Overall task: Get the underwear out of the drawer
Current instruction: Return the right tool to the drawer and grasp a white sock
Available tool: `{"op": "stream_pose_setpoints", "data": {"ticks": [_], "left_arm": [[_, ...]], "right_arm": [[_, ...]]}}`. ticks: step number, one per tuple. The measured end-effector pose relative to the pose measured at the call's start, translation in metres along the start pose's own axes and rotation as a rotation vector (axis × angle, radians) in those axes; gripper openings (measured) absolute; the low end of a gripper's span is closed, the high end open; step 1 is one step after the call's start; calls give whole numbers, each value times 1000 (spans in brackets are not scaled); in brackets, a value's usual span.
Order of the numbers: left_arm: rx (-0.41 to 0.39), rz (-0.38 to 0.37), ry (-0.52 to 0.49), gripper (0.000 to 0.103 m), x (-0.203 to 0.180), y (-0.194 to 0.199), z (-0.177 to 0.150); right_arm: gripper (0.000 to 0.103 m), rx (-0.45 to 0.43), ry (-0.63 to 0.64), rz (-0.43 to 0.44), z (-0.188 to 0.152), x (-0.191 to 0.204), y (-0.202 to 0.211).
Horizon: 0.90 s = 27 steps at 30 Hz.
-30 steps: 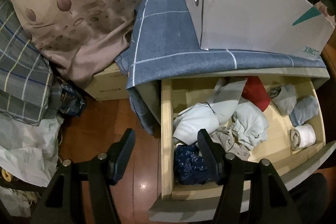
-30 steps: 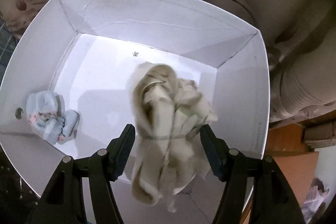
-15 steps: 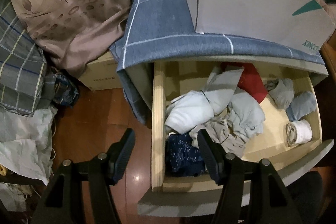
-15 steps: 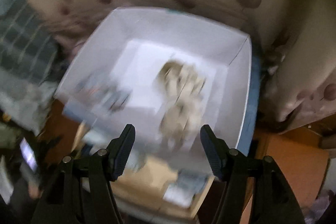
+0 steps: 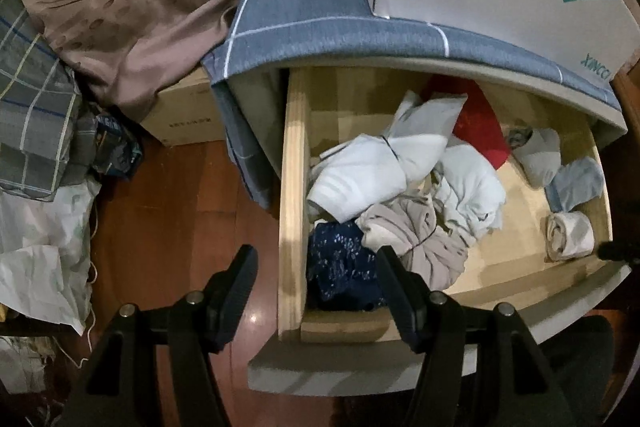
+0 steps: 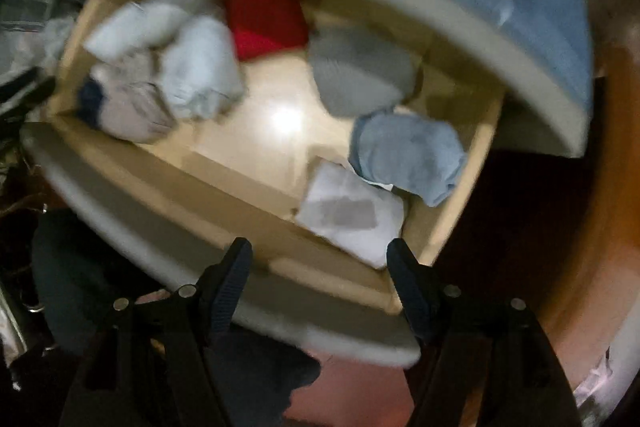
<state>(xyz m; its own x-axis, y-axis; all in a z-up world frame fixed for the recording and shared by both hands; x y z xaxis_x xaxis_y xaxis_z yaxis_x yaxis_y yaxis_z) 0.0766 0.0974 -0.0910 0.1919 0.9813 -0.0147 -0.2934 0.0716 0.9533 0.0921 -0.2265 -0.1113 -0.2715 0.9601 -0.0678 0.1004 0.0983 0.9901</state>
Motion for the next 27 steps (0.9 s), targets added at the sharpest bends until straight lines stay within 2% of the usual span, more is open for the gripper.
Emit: {"op": "stream_pose_setpoints", "data": {"ticks": [4, 6, 11, 13, 20, 23, 26, 27], "left_arm": [[17, -2, -5, 63, 1, -4, -2], [25, -2, -5, 63, 2, -7, -3], [44, -16, -4, 63, -2, -14, -2], [53, -21, -3, 63, -4, -18, -2], [73, -20, -12, 63, -13, -29, 0], [67, -12, -12, 63, -17, -30, 1], [67, -17, -16, 63, -19, -31, 0], [67, -19, -16, 63, -19, -30, 0]], "right_arm": [[69, 49, 13, -7, 11, -5, -34], [77, 68, 32, -31, 13, -5, -45], [78, 107, 105, -79, 18, -2, -70], [82, 115, 125, -86, 19, -3, -80], [87, 128, 139, -63, 24, 0, -96], [86, 137, 112, -57, 23, 0, -98], [74, 137, 77, -38, 22, -5, -101], [73, 129, 66, -41, 26, -10, -102]]}}
Point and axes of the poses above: each gripper's, at about its wrist camera, not at the fingertips, and y roughly against the way its jaws point, x to its left, z to its top, the point moved 5 cm from there along -y, roughly the way its jaws point, and after that the axes turned 4 degrees about -z, right-handed, at the moved point
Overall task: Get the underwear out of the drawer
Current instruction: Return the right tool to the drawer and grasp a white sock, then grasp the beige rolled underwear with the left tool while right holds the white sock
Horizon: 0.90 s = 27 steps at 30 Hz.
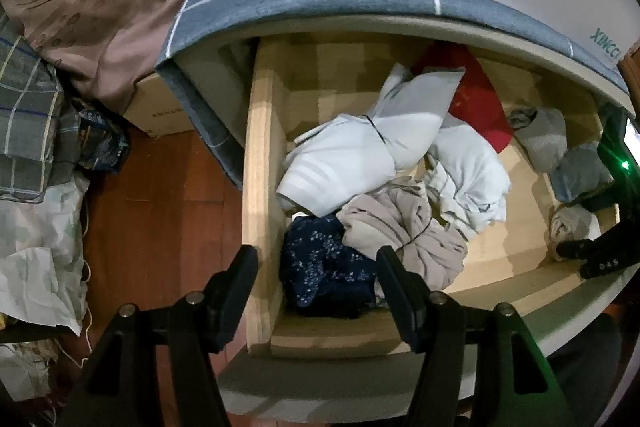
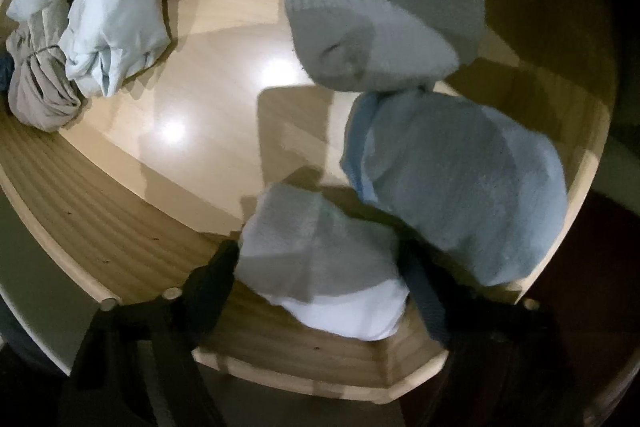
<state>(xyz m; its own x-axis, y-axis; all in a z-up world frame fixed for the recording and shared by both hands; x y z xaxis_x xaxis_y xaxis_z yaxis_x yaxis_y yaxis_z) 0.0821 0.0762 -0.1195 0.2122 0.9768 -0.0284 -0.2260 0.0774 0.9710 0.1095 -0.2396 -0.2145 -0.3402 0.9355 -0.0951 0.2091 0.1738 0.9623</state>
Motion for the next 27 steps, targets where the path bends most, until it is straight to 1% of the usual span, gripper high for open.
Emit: {"op": "stream_pose_setpoints", "data": {"ticks": [1, 2, 3, 5, 6, 7, 10, 12, 13, 15, 17, 20, 21, 23, 27], "left_arm": [[-1, 0, 1, 63, 0, 1, 1], [-6, -2, 4, 63, 0, 1, 1], [-8, -3, 6, 63, 0, 2, 2], [-8, -7, 7, 63, -1, 3, 2], [-9, -12, 4, 63, -3, 4, 2], [-9, -14, -1, 63, -4, 4, 2], [-3, -21, -11, 63, -10, 4, 4], [13, -45, -3, 63, -16, 2, 4], [22, -61, 3, 63, -18, 1, 5], [53, -102, 13, 63, -27, -3, 6], [89, -116, 20, 63, -33, -8, 7], [148, -113, 35, 63, -42, -19, 9], [167, -116, 45, 63, -45, -24, 11], [185, -112, 63, 63, -47, -30, 14], [209, -105, 110, 63, -50, -45, 22]], "right_arm": [[71, -12, -15, 2, 0, 0, 1], [65, -33, -33, 3, 1, -2, 3], [63, -49, -57, 3, 1, -5, 4], [60, -67, -155, 50, 0, -12, 7], [59, -75, -183, 78, 1, -14, 10], [59, -92, -221, 134, 2, -14, 14], [59, -113, -298, 242, 5, -16, 19], [59, -119, -347, 318, 7, -17, 21], [59, -122, -361, 339, 9, -17, 21], [59, -127, -367, 325, 9, -17, 21], [59, -131, -368, 316, 9, -18, 18], [59, -138, -366, 284, 6, -15, 15], [59, -139, -361, 272, -3, -9, 16], [59, -143, -349, 251, -2, -5, 24], [60, -158, -332, 246, -4, -2, 23]]}}
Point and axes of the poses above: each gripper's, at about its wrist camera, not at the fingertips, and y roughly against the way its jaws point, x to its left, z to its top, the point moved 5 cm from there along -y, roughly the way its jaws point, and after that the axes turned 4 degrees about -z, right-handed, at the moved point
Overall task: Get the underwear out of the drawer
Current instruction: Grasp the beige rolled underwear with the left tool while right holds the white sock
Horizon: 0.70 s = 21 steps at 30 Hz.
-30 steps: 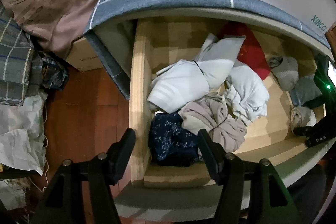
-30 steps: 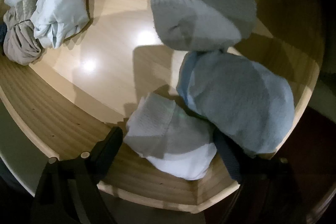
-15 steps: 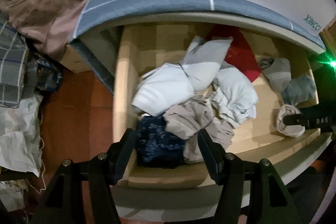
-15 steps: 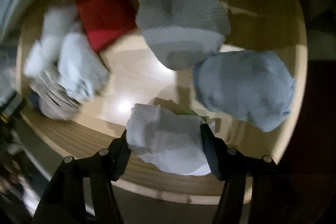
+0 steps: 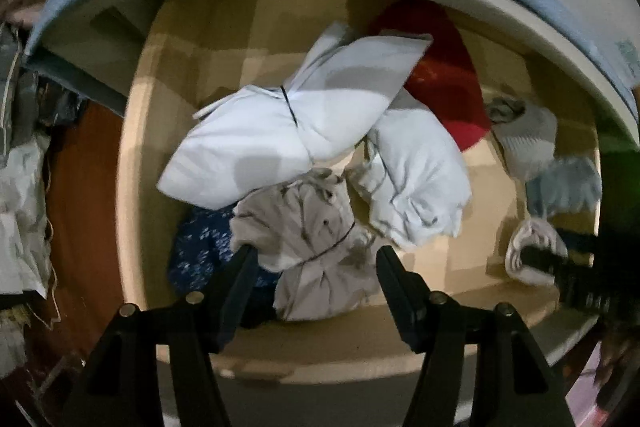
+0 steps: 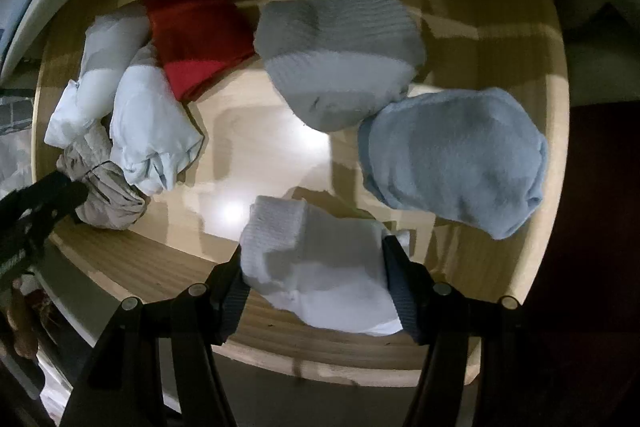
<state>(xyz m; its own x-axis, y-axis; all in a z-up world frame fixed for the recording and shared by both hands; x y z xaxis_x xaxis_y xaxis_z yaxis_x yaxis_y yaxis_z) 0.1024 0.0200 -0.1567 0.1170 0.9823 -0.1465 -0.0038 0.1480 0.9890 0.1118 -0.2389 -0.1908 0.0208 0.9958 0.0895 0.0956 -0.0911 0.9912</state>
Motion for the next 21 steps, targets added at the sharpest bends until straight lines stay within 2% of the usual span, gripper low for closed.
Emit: {"op": "stream_pose_setpoints", "data": {"ticks": [5, 14, 16, 21], "left_arm": [[8, 34, -3, 63, -10, -12, 9], [50, 85, -49, 63, -35, -32, 16], [52, 77, -68, 63, -42, -33, 14], [105, 104, -75, 65, -43, -46, 16]], "right_arm": [[60, -9, 32, -11, -14, -11, 4], [61, 2, 17, 22, -14, -15, -2], [61, 3, 21, 24, -12, -16, -4], [62, 2, 25, 23, -15, -17, -1]]}}
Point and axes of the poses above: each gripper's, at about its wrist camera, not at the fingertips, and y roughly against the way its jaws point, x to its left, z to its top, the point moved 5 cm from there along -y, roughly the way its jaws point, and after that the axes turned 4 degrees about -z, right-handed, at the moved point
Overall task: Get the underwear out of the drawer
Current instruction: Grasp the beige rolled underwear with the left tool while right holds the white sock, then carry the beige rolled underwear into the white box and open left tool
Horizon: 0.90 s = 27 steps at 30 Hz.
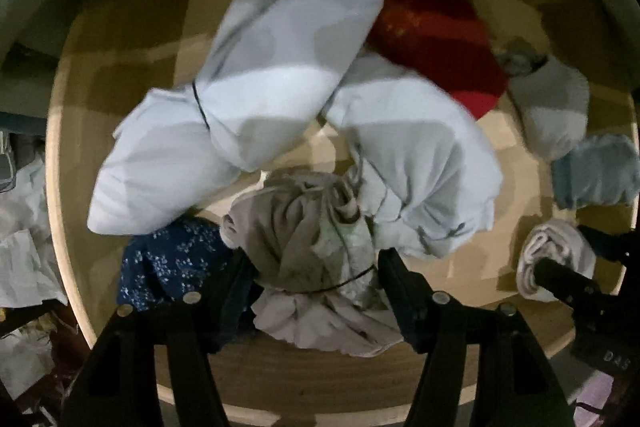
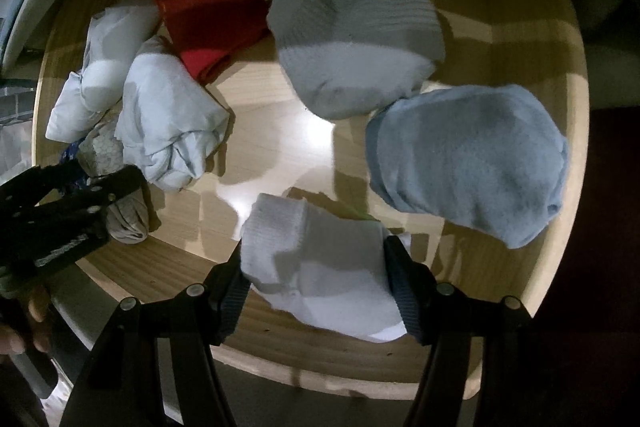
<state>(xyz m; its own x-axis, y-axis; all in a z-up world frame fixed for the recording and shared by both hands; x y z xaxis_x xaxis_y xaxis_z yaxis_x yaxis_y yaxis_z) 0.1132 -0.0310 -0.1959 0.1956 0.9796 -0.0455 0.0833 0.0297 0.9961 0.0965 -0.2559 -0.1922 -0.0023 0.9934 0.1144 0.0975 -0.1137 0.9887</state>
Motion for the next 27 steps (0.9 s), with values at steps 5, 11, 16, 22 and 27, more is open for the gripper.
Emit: {"op": "stream_pose_setpoints", "data": {"ticks": [5, 11, 16, 22, 27], "left_arm": [[79, -53, 48, 58, 3, -11, 7], [74, -83, 34, 51, 7, -6, 9], [-8, -124, -24, 50, 1, 23, -3], [-177, -103, -131, 50, 5, 76, -16], [-329, -107, -207, 50, 14, 119, -41]], "right_arm": [[63, 1, 10, -11, 3, 7, 3], [63, -3, 13, -32, 3, 13, 3], [63, -19, 22, -70, -4, 28, -10], [64, -37, 32, -104, -10, 41, -19], [64, -62, 52, -146, -16, 53, -23]]}}
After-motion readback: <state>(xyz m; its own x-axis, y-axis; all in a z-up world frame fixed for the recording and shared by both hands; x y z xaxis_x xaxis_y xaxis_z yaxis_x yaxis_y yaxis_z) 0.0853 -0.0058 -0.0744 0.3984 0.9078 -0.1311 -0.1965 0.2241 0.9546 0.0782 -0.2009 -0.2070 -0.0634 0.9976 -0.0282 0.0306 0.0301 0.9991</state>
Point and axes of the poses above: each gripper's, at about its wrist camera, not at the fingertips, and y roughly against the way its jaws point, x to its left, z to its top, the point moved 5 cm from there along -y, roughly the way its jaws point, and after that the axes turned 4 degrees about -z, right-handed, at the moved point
